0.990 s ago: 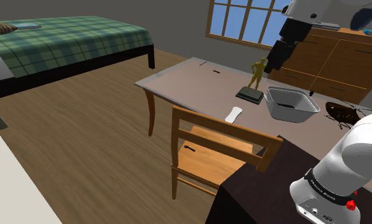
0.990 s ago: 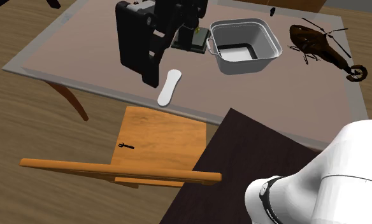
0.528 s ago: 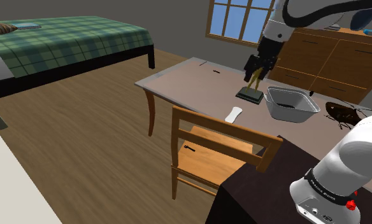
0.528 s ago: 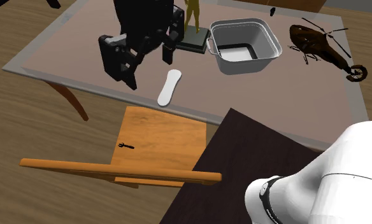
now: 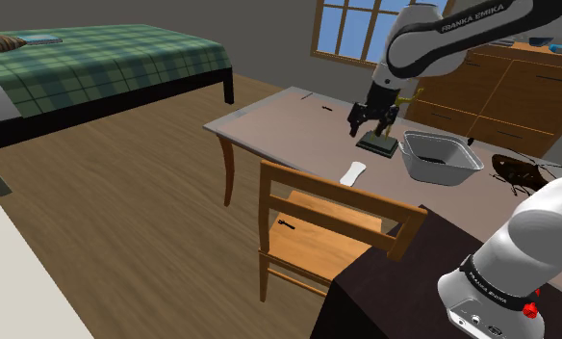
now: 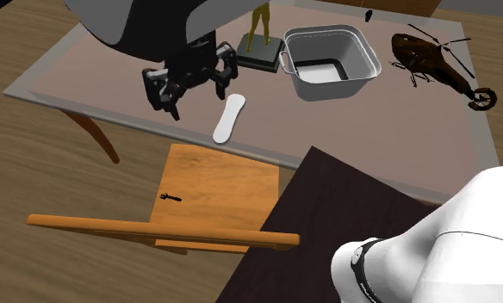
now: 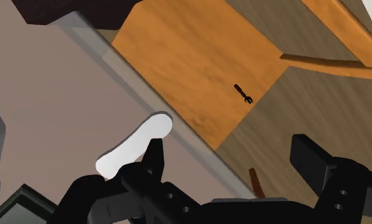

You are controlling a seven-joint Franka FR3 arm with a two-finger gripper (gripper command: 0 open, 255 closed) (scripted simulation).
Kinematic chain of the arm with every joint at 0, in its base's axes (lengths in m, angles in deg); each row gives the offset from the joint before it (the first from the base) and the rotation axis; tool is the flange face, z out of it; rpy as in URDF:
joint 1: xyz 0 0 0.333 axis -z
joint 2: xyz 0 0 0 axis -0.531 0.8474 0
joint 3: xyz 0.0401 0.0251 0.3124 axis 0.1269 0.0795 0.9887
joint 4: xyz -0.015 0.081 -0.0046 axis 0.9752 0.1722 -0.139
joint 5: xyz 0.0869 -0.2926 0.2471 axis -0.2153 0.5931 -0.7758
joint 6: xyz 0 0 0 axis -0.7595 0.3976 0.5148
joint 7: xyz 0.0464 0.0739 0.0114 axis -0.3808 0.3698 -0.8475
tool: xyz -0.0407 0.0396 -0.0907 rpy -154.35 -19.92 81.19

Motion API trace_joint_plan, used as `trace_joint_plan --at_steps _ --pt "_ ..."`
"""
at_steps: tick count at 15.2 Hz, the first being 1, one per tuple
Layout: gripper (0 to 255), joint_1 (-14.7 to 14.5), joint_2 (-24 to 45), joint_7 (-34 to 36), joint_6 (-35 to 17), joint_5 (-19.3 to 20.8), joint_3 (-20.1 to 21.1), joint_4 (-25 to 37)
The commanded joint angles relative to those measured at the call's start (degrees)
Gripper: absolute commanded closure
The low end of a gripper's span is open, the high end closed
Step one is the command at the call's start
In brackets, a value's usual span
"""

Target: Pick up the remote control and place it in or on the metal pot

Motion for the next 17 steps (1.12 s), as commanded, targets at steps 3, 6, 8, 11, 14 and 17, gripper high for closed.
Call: trace_joint_plan --at_steps 3,6,8,11,14,17 --pt "0 2.03 9.02 5.66 -6.2 1.03 0.07 2.44" --pt "0 3.25 15.25 10.0 -10.03 1.95 -0.21 4.44" --pt "0 3.93 19.36 12.87 -12.31 2.57 -0.61 5.99" --pt "0 4.7 25.45 17.03 -15.33 3.36 -1.59 8.58" --pt "0 5.29 31.39 20.89 -17.9 3.8 -2.85 11.47" --pt "0 5.75 37.2 24.37 -20.05 3.74 -4.3 14.59"
